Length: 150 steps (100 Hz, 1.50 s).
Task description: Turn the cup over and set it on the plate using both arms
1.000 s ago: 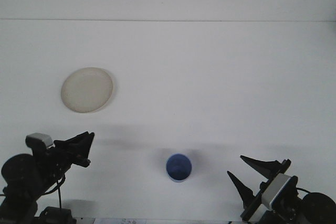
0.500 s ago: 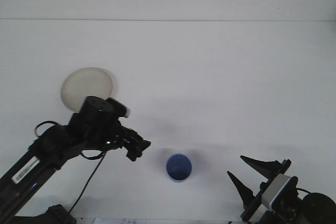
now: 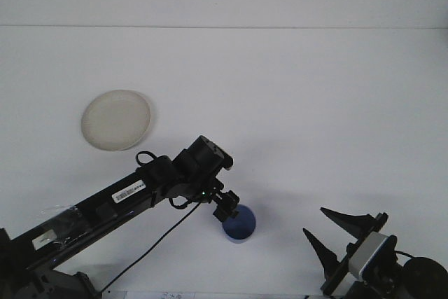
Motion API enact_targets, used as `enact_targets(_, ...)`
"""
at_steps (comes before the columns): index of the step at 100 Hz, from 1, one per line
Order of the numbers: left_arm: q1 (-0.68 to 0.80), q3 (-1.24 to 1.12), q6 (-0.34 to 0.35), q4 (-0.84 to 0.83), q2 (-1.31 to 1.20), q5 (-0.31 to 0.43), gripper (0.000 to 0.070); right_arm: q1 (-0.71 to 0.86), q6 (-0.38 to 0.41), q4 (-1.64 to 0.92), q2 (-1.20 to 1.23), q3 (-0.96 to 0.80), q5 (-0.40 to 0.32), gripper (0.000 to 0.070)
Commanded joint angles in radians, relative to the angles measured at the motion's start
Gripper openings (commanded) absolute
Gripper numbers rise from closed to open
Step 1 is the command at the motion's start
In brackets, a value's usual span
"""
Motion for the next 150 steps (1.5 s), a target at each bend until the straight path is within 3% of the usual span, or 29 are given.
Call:
enact_targets(1,-0.019,0.017,0.005,-0.003,0.041,-0.002,0.0423,0.010,-0.013,0.008,0.002,0.006,0.004,0.0375)
enact_targets(31,-0.062,0.017,0.035,-0.003,0.116,-0.002,0.0395,0.010,-0.016,0.007,0.002,0.006,0.004,0.0375)
enact_targets(36,-0.065,0.017,0.035,-0.005,0.119,-0.002,0.0319,0.010,-0.016,0.006,0.002,0.006,0.004,0.0375)
enact_targets(44,-0.071,0.017,0.045,-0.008,0.121,-0.002,0.0124,0.010,-0.016,0.006,0.002,0.006,0.004,0.0375)
enact_targets(51,-0.077,0.017,0.060,-0.016,0.121,-0.002,0.0002,0.010,-0.016,0.006,0.002,0.006,0.004,0.0375)
enact_targets(78,-0.077,0.059,0.099,-0.116,0.118,-0.011,0.0010,0.010,-0.016,0.006,0.002,0.006,0.004,0.0375)
enact_targets(107,0.003,0.211,0.194,-0.242,0.008,-0.225,0.0008,0.010,-0.014,0.005,0.002,0.006,0.004,0.0375)
enact_targets(122,0.174,0.269,0.250,-0.286,-0.066,-0.338,0.0005,0.010,-0.010,0.005,0.002,0.006,0.004,0.0375)
enact_targets(133,0.369,0.313,0.272,-0.322,-0.071,-0.339,0.0006,0.010,-0.006,0.005,0.002,0.006,0.004,0.0375)
enact_targets(150,0.660,0.318,0.266,-0.249,-0.028,-0.335,0.0006,0.010,0.001,0.002,0.002,0.006,0.004,0.0375)
